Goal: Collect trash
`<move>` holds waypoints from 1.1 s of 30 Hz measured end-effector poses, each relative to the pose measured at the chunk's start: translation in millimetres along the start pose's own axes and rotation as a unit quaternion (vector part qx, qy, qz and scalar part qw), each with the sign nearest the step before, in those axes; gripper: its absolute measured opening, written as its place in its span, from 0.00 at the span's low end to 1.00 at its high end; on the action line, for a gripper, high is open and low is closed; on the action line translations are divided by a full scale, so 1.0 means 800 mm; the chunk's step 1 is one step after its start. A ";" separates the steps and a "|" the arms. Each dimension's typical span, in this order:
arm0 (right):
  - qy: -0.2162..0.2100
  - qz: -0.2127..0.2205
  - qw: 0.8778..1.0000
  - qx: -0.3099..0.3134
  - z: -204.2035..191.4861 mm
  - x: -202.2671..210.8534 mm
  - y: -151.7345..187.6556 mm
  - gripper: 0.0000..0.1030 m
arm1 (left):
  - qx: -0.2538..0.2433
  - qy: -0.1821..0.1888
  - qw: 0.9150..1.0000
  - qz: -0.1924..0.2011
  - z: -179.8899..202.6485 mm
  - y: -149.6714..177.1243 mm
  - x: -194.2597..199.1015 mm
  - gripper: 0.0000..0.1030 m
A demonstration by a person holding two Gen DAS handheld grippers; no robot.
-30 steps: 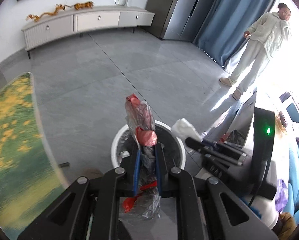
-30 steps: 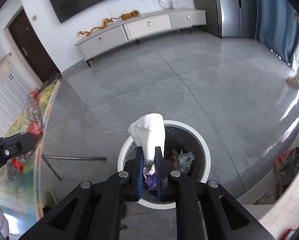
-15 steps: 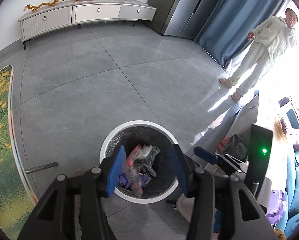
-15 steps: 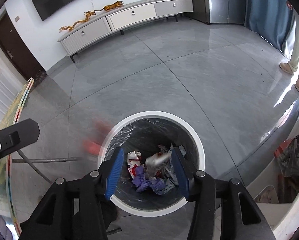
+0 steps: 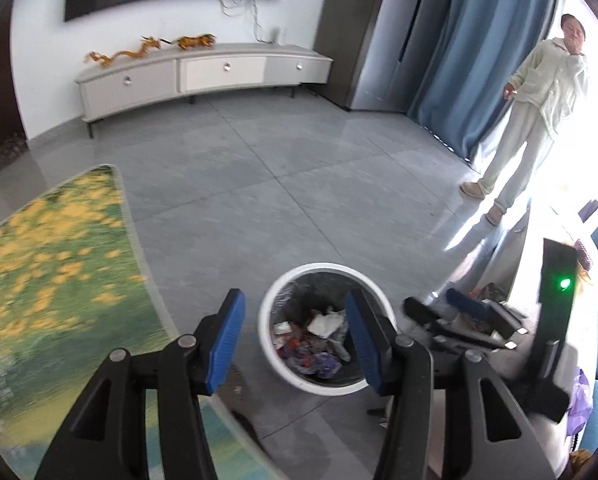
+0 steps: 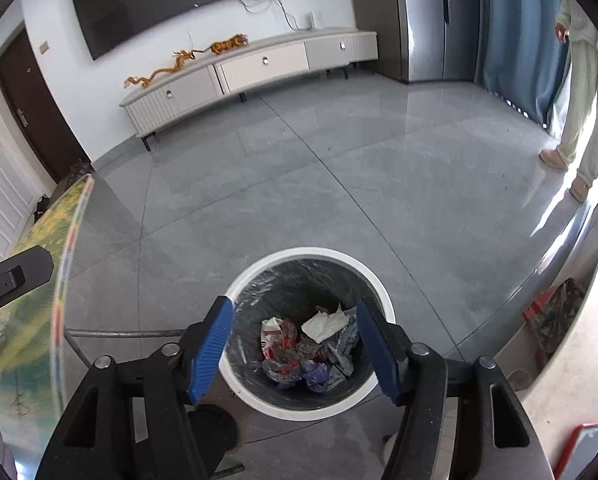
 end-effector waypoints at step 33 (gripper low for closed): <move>-0.121 0.164 0.949 0.240 -0.361 0.208 0.114 0.99 | 0.138 -0.299 0.924 0.195 -0.250 0.225 0.371 0.70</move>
Point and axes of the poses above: each gripper's, at about its wrist camera, not at the fingertips, and x roughly against the way its jaws point, z to its right, y to its underside, the point moved 3 cm from there along -x, roughly the way its jaws point, and after that the axes turned 3 degrees about -z, right-handed, at the moved point
